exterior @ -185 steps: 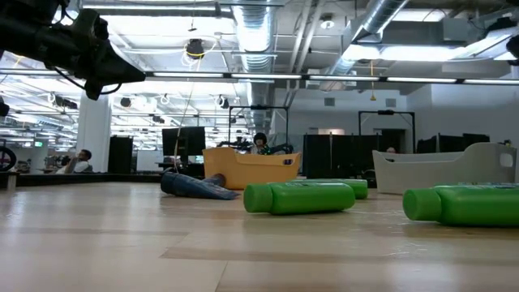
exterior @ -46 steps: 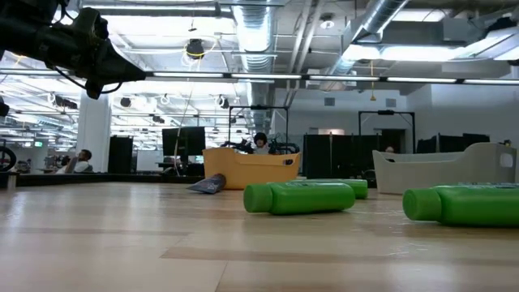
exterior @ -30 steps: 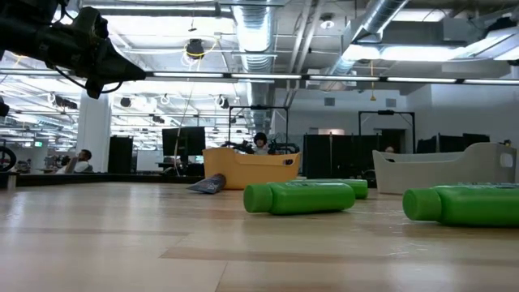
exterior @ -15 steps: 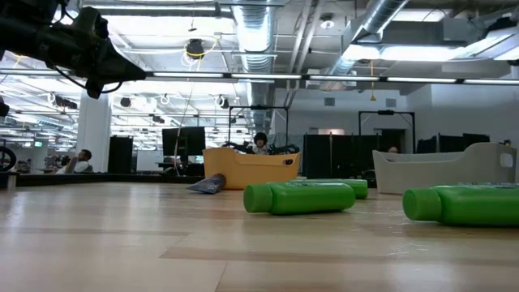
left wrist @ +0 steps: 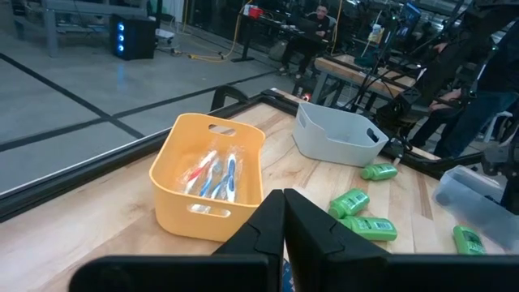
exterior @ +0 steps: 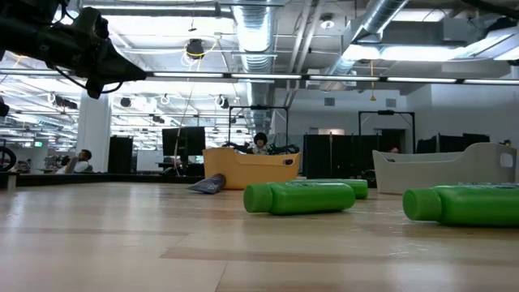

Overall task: Pick & Place Travel size toiletries
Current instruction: Put the dark blue shave cream into the transparent bin

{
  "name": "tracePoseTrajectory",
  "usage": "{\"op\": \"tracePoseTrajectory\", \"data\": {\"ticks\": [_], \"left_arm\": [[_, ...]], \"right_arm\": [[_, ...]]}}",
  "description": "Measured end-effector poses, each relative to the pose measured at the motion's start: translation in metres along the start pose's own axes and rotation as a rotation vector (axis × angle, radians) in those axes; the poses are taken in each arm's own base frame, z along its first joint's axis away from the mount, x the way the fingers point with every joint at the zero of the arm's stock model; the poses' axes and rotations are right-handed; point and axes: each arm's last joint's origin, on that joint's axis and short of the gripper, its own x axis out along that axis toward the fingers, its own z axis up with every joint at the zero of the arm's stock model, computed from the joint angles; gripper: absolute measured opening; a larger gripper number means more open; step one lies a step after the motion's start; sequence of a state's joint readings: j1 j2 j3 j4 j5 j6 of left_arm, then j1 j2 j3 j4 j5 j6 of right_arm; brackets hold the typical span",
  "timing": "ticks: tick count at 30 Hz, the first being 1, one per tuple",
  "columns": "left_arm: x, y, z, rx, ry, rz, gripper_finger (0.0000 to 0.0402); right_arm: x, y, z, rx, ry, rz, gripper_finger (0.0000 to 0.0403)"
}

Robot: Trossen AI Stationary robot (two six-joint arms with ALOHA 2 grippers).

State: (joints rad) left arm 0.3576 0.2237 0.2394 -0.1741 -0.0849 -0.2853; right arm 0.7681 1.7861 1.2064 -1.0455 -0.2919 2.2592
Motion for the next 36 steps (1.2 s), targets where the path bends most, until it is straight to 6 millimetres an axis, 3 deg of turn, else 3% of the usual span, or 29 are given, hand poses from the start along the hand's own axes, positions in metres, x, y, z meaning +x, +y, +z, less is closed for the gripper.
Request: {"op": "tracePoseTrajectory", "data": {"ticks": [6,11,14,21,28,34,36], "left_arm": [[0.0,0.0,0.0,0.0,0.0,0.0,0.0002],[0.0,0.0,0.0,0.0,0.0,0.0,0.0002],[0.0,0.0,0.0,0.0,0.0,0.0,0.0002],[0.0,0.0,0.0,-0.003,0.0,0.001,0.0002],[0.0,0.0,0.0,-0.004,-0.004,0.016,0.0002],[0.0,0.001,0.0,-0.004,-0.005,0.02,0.002],[0.0,0.001,0.0,-0.003,-0.002,0.02,0.0031]], "right_arm": [[-0.009,0.007,0.001,-0.08,0.018,0.036,0.0181],[-0.038,0.022,0.005,-0.195,-0.021,0.123,0.0237],[-0.06,0.034,0.019,-0.265,-0.089,0.179,0.0254],[-0.109,0.064,0.078,-0.32,-0.201,0.261,0.0256],[-0.138,0.098,0.15,-0.161,-0.34,0.497,0.0256],[-0.14,0.136,0.205,-0.098,-0.423,0.645,0.0255],[-0.131,0.145,0.216,-0.108,-0.423,0.609,0.0255]]}}
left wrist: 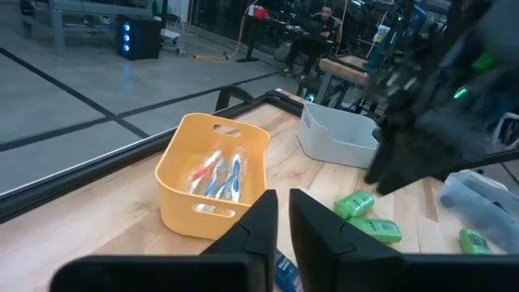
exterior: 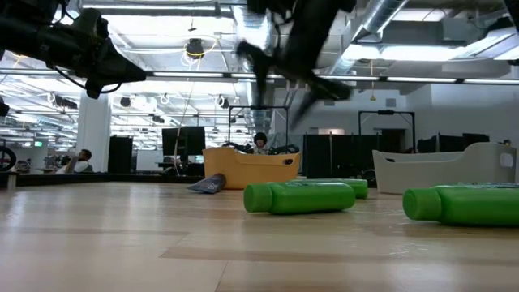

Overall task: Pick & Place Travel size toiletries
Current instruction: Put the dark blue shave cream into the transparent bin

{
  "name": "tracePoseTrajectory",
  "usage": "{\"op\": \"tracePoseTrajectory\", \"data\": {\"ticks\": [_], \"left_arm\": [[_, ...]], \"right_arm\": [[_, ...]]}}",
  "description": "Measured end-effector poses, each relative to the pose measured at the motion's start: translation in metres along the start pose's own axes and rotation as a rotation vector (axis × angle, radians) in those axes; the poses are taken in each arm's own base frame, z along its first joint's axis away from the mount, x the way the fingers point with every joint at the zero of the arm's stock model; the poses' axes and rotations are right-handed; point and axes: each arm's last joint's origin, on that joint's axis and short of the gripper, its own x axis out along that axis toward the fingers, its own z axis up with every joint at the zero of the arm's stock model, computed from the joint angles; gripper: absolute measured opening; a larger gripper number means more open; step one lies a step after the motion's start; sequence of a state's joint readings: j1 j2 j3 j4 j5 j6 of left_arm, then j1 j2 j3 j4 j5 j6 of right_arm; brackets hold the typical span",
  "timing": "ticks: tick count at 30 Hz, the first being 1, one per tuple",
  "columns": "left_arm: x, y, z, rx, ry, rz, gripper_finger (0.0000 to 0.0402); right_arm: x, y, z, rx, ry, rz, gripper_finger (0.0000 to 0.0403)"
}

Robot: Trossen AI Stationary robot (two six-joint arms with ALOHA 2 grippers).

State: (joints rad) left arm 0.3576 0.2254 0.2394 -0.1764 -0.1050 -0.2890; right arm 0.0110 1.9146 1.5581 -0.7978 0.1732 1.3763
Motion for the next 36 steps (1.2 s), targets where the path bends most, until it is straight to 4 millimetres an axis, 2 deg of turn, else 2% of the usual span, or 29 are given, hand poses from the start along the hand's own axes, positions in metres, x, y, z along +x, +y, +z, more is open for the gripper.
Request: {"op": "tracePoseTrajectory", "data": {"ticks": [1,2,4,6,9,16,20,26,33,36], "left_arm": [[0.001,0.0,0.0,0.0,0.004,0.002,0.0036],[0.001,0.0,0.0,0.001,0.009,0.003,0.0042],[0.003,0.0,-0.002,0.001,0.022,0.01,0.0052],[0.004,0.0,-0.001,0.002,0.028,0.01,0.0063],[0.007,0.0,-0.003,0.003,0.048,0.009,0.0077],[0.01,0.0,-0.005,0.002,0.074,0.015,0.0091],[0.009,0.0,-0.005,0.003,0.073,0.015,0.0092],[0.01,0.0,-0.005,0.002,0.071,0.014,0.0092],[0.01,0.0,-0.005,0.002,0.071,0.014,0.0092],[0.01,0.0,-0.005,0.003,0.071,0.014,0.0092]], "right_arm": [[0.01,0.002,0.002,-0.01,0.01,-0.021,0.0255],[0.017,0.013,0.007,-0.001,0.003,0.029,0.0255],[0.026,0.018,0.011,-0.021,0.006,-0.008,0.0255],[0.034,0.036,0.017,-0.025,-0.012,0.044,0.0255],[0.053,0.051,0.023,-0.045,-0.02,0.025,0.0255],[0.086,0.079,0.028,-0.076,-0.048,-0.022,0.0255],[0.103,0.085,0.029,-0.095,-0.044,-0.073,0.0255],[0.125,0.077,0.027,-0.087,-0.035,-0.138,0.0255],[0.128,0.073,0.025,-0.103,-0.02,-0.175,0.0252],[0.128,0.071,0.024,-0.109,-0.013,-0.189,0.0233]]}}
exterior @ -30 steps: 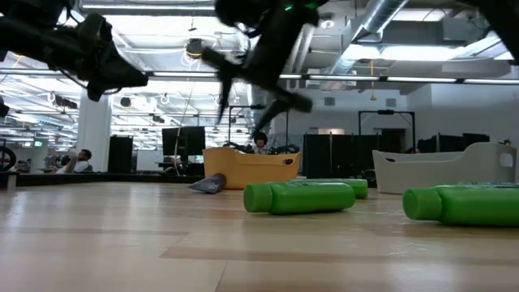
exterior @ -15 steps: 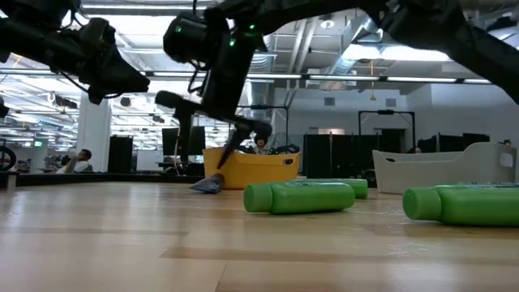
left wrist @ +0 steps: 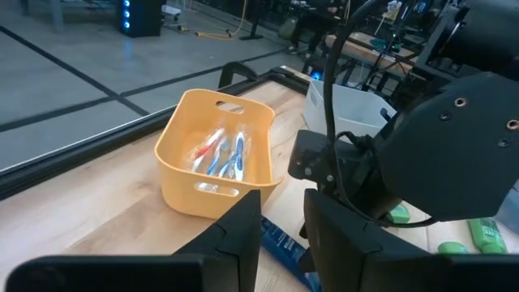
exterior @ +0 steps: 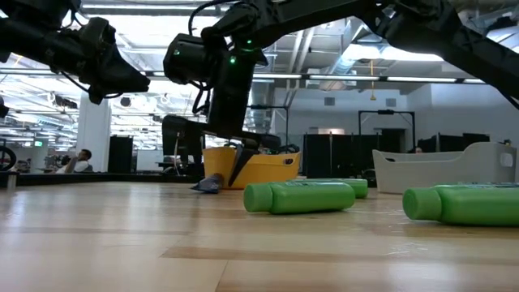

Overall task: Pick & Place Travel size toiletries
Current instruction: Put the dark blue shave cream into the transparent bin

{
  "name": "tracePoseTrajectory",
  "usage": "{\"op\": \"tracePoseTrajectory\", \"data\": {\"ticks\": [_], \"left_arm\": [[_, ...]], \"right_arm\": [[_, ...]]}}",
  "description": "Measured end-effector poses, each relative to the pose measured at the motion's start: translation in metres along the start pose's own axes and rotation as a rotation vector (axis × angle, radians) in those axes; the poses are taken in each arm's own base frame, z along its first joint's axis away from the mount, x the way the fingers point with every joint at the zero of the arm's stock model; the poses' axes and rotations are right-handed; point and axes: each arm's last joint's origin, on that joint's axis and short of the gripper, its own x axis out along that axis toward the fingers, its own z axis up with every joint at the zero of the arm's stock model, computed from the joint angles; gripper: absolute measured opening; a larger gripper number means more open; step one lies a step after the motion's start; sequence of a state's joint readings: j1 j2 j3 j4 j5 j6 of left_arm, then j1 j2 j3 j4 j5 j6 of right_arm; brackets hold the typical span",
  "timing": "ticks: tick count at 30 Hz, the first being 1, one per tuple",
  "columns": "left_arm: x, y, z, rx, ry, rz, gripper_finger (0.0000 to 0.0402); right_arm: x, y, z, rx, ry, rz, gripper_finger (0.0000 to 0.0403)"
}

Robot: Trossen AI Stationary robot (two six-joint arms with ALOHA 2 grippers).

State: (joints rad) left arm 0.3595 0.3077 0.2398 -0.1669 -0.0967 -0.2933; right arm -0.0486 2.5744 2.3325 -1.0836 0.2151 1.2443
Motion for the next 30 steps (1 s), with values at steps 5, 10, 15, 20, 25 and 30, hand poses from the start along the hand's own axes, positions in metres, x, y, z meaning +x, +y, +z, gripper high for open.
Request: {"op": "tracePoseTrajectory", "data": {"ticks": [5,10,15,20,25,30], "left_arm": [[0.0,0.0,0.0,0.0,0.0,0.0,0.0092],[0.0,0.0,0.0,0.0,0.0,0.0,0.0092],[0.0,0.0,0.0,0.0,0.0,0.0,0.0092],[0.0,0.0,0.0,0.0,-0.001,-0.001,0.0092],[0.0,0.0,0.0,0.0,-0.004,-0.002,0.0092],[0.0,0.0,0.0,0.0,-0.004,-0.002,0.0092]], "right_arm": [[0.0,0.001,-0.001,-0.041,0.017,0.011,0.0186],[0.0,0.004,0.004,-0.027,-0.004,0.049,0.0174],[0.0,0.002,0.002,-0.047,0.019,0.033,0.0184],[0.0,0.003,0.003,-0.026,0.016,0.05,0.0229],[0.002,0.003,0.013,0.049,0.002,0.07,0.0288],[0.004,0.001,0.02,0.103,-0.008,0.078,0.0305]]}}
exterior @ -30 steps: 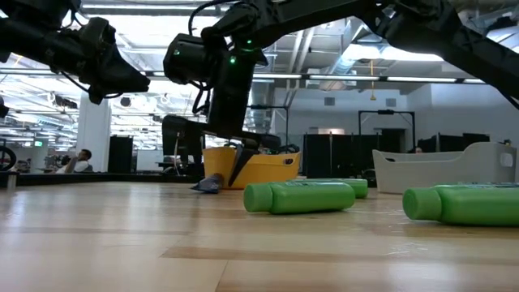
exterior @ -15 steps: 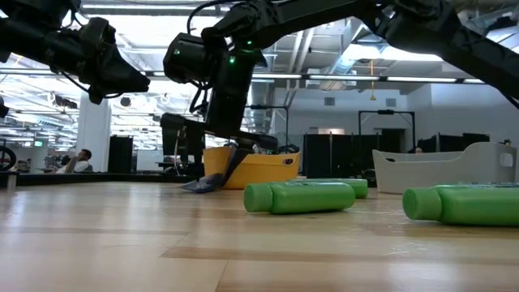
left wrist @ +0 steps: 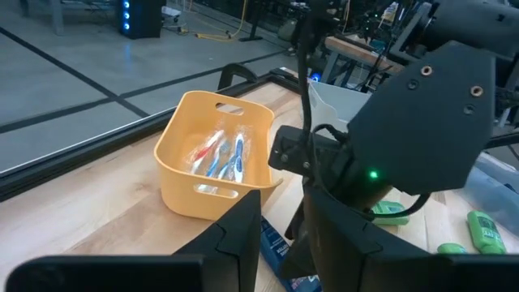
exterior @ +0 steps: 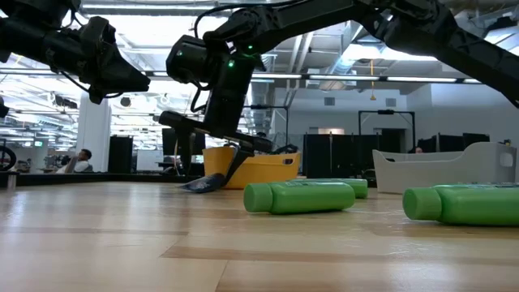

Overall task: Pick & Place Travel size toiletries
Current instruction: Put the dark blue shave cream into the transparent bin

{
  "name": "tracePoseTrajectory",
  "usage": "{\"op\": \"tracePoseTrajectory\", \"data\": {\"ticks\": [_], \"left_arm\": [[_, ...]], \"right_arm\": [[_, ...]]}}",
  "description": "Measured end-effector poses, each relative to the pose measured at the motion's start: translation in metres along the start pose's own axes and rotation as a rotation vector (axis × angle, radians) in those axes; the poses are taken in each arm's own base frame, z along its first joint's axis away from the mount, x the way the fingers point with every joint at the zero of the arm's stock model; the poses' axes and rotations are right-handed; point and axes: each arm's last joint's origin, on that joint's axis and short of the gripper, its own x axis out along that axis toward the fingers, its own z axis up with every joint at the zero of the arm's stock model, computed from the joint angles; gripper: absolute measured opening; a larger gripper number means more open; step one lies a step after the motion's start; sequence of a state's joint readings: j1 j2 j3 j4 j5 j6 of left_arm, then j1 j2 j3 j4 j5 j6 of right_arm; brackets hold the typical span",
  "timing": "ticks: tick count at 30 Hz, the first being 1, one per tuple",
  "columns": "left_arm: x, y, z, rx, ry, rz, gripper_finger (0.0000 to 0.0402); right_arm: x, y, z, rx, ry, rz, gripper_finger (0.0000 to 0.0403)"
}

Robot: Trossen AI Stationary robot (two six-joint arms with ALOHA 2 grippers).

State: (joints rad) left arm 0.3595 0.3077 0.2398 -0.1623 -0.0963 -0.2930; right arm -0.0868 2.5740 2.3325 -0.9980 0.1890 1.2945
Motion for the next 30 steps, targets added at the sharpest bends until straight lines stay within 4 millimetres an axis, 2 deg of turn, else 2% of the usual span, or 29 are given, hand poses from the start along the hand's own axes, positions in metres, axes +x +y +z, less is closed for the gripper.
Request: {"op": "tracePoseTrajectory", "data": {"ticks": [5,12,18,22,30], "left_arm": [[0.0,0.0,0.0,0.0,0.0,0.0,0.0092],[0.0,0.0,0.0,0.0,0.0,0.0,0.0092],[0.0,0.0,0.0,0.001,0.0,0.0,0.0092],[0.0,0.0,0.0,0.001,0.0,0.0,0.0092],[0.0,0.0,0.0,0.021,0.0,0.0,0.0092]], "right_arm": [[0.001,-0.003,0.003,0.003,-0.006,-0.022,0.0298],[0.022,-0.004,-0.01,-0.023,0.029,-0.051,0.0286],[0.016,-0.007,-0.025,-0.053,0.037,-0.112,0.0285],[0.011,-0.011,-0.034,-0.157,0.08,-0.164,0.0285],[0.009,-0.012,-0.041,-0.338,0.18,-0.155,0.0277]]}}
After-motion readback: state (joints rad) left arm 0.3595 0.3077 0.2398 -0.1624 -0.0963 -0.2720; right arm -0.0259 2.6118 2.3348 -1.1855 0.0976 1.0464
